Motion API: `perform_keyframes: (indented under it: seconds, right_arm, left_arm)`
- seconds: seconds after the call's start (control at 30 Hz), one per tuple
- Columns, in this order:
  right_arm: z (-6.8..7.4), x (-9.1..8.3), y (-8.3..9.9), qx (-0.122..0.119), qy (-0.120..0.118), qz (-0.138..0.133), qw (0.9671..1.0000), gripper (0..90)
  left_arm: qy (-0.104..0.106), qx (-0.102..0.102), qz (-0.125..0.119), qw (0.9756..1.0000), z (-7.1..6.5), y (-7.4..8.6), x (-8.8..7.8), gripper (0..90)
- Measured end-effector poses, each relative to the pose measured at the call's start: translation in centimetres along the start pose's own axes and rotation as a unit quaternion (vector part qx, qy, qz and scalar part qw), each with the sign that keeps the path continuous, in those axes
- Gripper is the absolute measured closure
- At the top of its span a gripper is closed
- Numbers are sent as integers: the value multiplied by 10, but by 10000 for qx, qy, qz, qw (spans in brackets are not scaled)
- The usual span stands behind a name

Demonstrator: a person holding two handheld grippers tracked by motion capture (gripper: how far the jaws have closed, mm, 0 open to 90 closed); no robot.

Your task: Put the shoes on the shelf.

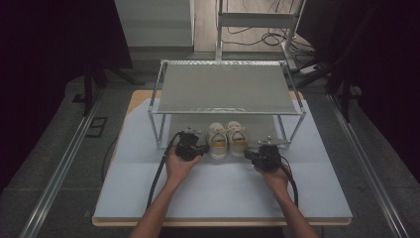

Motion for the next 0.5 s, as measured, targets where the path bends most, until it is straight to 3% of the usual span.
perform_keyframes:
  seconds: [0.5]
  right_arm:
    - [6,1,0,-31,-57,-19,10000,874]
  left_arm:
    - [64,47,-53,10000,-5,1,-3,879]
Point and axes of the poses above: each handheld gripper's, and its own axes: x roughly forward along the jaws, y roughly out of its underside, z roughly to its left, the point moved 7 cm from there along x, roughly forward along the jaws
